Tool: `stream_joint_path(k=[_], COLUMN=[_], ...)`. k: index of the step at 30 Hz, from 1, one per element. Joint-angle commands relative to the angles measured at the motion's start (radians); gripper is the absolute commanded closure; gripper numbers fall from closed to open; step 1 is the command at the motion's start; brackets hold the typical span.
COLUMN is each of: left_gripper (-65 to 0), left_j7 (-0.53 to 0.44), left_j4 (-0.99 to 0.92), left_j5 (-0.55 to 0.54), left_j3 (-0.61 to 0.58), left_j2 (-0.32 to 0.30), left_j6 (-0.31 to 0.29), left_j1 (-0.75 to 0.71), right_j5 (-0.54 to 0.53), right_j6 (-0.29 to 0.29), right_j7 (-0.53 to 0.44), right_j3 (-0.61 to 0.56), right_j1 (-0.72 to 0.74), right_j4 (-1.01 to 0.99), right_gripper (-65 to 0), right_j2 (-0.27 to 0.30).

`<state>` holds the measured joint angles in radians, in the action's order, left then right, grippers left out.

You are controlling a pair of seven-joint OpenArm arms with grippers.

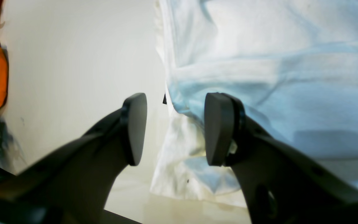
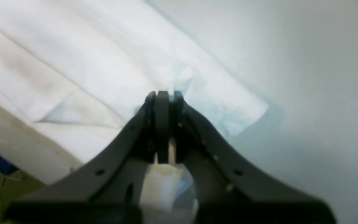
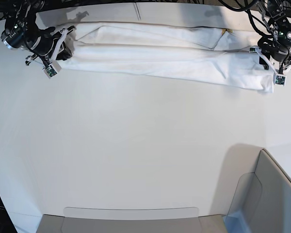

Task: Layout the t-shirt on the table in an organized manner, then fold the t-shirt properly
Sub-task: 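Regrasp the strip ends with both grippers and straighten the fold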

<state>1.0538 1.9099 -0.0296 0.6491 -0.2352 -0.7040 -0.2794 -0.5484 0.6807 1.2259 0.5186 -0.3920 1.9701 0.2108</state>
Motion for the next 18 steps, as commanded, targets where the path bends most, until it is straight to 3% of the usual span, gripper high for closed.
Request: stream_joint_path(k=[1,6,18], left_gripper=[-30.5,-30.5,-30.5], left_j7=[-0.011,-0.011,-0.011], left_j4=[0.017,0.017,0.017], left_j5=[-0.003,0.000,0.000], left_j3=[0.007,0.005,0.005], left_j2=[-0.006,0.020,0.026], left_j6=[0.006,0.006,0.006], left_j1=[0.004,0.029,0.042], right_j5=[0.001,0.113,0.115], right_j6=[0.017,0.017,0.017], right_j7=[-0.018,-0.013,-0.013], right_j3=[0.008,-0.002,-0.016], right_j1=[0.024,0.084,-0.020], right_j4=[0.018,0.022,0.053], right_gripper=[-1.0,-1.0,-1.0], right_j2=[0.014,0.008,0.012])
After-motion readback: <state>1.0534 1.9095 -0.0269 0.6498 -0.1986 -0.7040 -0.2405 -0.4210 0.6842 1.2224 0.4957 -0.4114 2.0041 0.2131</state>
